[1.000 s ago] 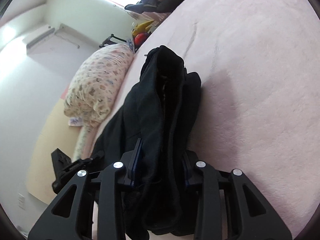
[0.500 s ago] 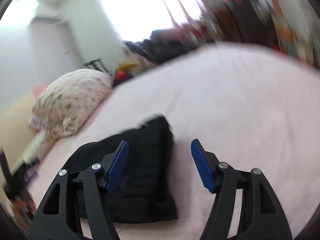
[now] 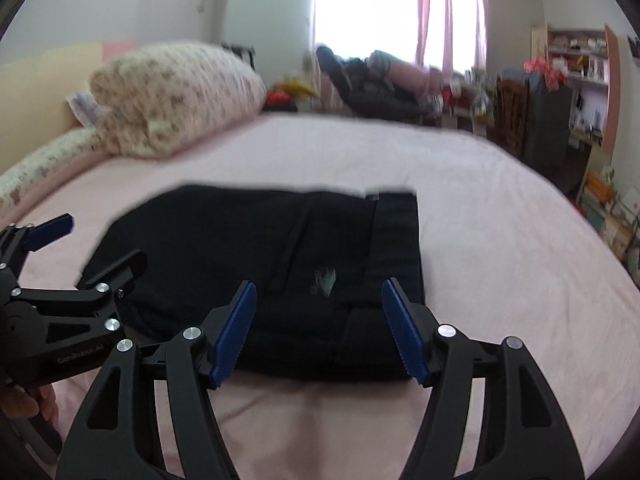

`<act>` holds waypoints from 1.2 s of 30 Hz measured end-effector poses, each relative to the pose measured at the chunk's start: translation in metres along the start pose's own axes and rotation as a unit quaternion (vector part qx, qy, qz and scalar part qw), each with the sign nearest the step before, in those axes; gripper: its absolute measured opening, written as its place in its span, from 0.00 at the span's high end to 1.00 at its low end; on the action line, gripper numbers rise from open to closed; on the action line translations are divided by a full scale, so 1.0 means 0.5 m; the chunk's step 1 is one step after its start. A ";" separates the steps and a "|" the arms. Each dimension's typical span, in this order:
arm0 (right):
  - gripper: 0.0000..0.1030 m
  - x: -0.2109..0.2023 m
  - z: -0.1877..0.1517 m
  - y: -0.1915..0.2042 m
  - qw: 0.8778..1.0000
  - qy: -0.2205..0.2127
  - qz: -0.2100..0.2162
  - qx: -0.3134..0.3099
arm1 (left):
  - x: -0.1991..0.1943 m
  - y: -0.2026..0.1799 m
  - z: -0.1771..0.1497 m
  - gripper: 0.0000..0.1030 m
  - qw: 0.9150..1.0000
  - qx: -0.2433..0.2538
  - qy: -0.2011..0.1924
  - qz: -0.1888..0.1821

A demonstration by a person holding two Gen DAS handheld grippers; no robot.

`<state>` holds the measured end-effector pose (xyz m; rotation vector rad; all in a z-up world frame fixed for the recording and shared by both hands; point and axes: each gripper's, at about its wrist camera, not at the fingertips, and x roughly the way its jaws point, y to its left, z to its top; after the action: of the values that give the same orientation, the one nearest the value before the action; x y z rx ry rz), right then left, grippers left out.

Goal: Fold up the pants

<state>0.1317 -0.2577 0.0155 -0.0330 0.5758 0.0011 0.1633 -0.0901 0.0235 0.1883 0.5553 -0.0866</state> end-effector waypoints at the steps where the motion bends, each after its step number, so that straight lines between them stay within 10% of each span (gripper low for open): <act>1: 0.35 0.008 -0.007 0.001 1.000 0.017 -0.004 0.001 | 0.010 0.001 -0.006 0.02 1.000 -0.002 0.010 0.000; 6: 0.33 0.044 -0.035 0.011 0.997 0.062 -0.029 -0.019 | 0.082 0.015 -0.042 0.02 0.994 -0.030 0.106 -0.018; 11: 0.32 0.049 -0.045 0.013 0.997 0.067 -0.032 -0.022 | 0.089 0.015 -0.046 0.02 0.993 -0.027 0.115 -0.017; 24: 0.04 -0.205 -0.108 0.031 0.997 -0.070 -0.016 0.017 | -0.147 0.072 -0.108 0.02 0.998 -0.063 -0.001 -0.014; 36: 0.03 -0.234 -0.167 0.070 0.996 -0.071 -0.042 0.027 | -0.233 0.065 -0.184 0.02 0.998 -0.067 -0.003 0.007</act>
<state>-0.0124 -0.2243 0.0079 -0.0045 0.4310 -0.0933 0.0215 -0.0362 0.0138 0.0606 0.5520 -0.0367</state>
